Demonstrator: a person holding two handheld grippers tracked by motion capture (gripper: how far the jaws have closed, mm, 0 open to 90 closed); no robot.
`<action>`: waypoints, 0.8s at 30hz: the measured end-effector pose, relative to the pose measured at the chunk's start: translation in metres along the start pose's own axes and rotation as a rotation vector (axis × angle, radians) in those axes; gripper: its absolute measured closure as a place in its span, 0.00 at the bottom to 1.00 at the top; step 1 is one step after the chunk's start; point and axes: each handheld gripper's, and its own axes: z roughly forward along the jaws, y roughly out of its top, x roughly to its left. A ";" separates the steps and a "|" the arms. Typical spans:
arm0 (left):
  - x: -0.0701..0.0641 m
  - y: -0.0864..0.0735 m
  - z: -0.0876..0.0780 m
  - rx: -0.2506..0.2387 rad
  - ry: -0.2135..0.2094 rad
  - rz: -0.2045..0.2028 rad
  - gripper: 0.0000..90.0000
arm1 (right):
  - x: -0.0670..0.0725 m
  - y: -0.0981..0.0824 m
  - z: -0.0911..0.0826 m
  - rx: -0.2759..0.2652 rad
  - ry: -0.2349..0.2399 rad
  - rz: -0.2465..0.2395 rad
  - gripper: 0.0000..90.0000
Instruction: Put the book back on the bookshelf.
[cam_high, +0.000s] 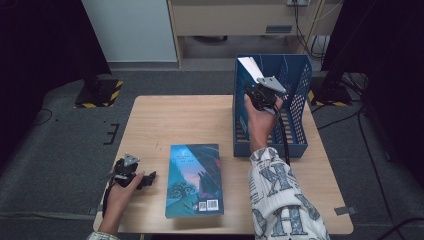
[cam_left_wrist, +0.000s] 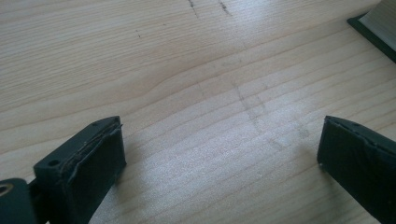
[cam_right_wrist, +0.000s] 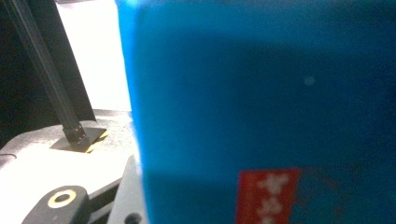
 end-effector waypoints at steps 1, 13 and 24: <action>0.000 0.000 0.000 0.000 0.000 0.000 0.00 | 0.000 -0.001 0.001 0.002 -0.001 0.002 0.68; 0.000 0.000 0.000 0.000 0.000 0.001 0.00 | 0.000 -0.013 0.007 0.017 -0.014 0.015 0.68; 0.000 0.000 0.000 0.000 0.000 0.001 0.00 | 0.001 -0.015 0.010 0.015 -0.022 0.018 0.68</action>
